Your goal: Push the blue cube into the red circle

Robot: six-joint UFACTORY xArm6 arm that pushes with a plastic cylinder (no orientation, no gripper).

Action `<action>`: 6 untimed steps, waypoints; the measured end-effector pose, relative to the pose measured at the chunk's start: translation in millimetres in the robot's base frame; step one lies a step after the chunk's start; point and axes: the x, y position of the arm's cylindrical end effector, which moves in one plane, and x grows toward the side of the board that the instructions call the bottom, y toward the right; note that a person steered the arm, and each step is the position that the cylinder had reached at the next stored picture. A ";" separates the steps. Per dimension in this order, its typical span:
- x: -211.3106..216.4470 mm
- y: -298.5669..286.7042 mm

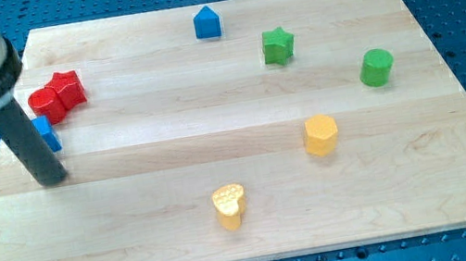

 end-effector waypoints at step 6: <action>-6.0 305.5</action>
